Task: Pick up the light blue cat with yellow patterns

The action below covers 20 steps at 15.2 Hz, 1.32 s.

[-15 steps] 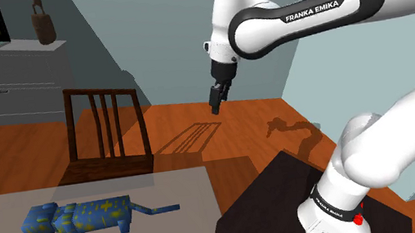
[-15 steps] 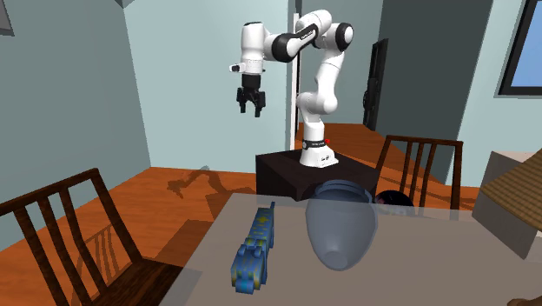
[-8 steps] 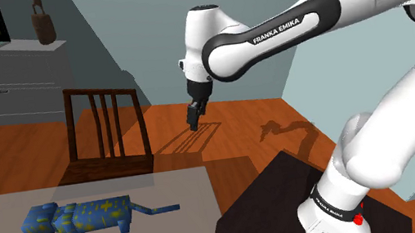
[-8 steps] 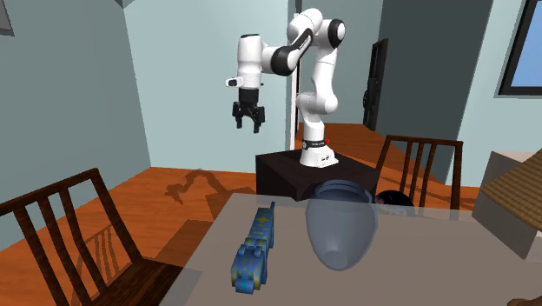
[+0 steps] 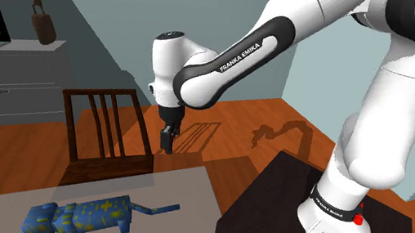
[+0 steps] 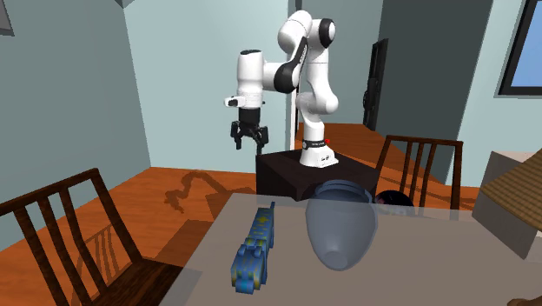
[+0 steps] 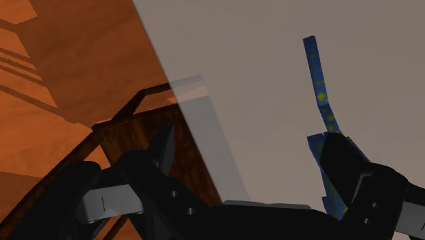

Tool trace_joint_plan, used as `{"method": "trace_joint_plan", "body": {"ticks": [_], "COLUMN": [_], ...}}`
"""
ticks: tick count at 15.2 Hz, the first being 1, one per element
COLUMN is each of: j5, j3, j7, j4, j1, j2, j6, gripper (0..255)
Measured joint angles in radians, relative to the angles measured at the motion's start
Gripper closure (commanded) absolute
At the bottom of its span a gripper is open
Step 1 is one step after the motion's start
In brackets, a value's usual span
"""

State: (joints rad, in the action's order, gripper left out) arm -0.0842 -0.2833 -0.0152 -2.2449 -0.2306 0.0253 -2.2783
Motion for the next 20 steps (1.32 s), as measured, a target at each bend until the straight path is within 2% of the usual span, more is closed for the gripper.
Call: {"method": "trace_joint_plan", "body": {"ticks": [7, 18, 20], "j5": [-0.086, -0.201, -0.209], "j3": [-0.036, -0.042, -0.04], "j7": [0.059, 0.09, 0.089], "j4": [0.157, 0.497, 0.526], "j1": [-0.071, -0.222, -0.235], "j2": [0.235, 0.596, 0.627], "j6": [-0.061, -0.058, -0.06], "gripper": [0, 0, 0]}}
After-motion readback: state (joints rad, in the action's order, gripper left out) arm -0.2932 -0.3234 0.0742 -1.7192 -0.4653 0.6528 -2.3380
